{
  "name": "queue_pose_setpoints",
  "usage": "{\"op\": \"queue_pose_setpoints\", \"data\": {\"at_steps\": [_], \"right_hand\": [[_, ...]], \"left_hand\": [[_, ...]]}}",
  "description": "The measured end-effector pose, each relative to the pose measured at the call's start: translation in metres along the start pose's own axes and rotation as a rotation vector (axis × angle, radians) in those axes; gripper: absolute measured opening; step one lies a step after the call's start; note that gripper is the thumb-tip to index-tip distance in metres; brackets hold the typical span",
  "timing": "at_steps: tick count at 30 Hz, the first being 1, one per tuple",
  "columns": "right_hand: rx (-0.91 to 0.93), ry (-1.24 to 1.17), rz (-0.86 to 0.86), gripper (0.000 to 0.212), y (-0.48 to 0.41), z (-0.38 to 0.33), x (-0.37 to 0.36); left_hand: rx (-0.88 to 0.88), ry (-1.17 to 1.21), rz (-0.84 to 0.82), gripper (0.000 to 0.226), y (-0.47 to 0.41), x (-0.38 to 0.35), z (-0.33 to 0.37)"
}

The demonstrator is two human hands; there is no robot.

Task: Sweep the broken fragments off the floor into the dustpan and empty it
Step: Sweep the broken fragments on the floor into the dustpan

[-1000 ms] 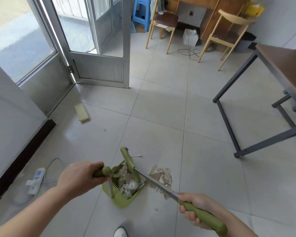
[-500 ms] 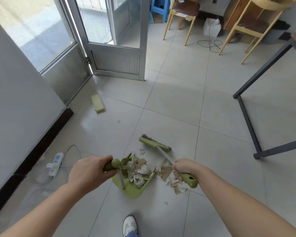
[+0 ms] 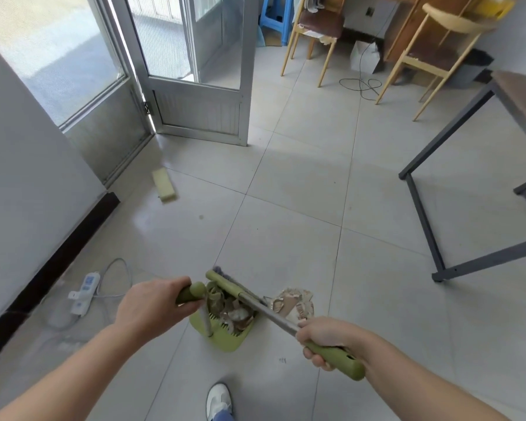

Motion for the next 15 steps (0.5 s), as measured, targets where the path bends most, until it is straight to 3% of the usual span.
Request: {"op": "queue_pose_setpoints", "data": {"at_steps": [5,15], "right_hand": [[0.029,-0.05,-0.029,0.047,0.02,0.017,0.005],[0.07,-0.148,0.074,0.034,0.06,0.052,0.032]], "left_hand": [[0.011,0.031,0.004,0.053,0.006,-0.001,-0.003],[-0.048,0.025,0.01,0.05,0.025,0.004,0.01]]}}
Point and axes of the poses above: each hand's wrist, its own y-axis away from the middle knuckle, its own x-axis out of the back of the hand, z = x × y, the point moved 9 cm from there along -y, towards the middle knuckle, and after that the axes turned 1 degree about y, right-handed, at the moved point
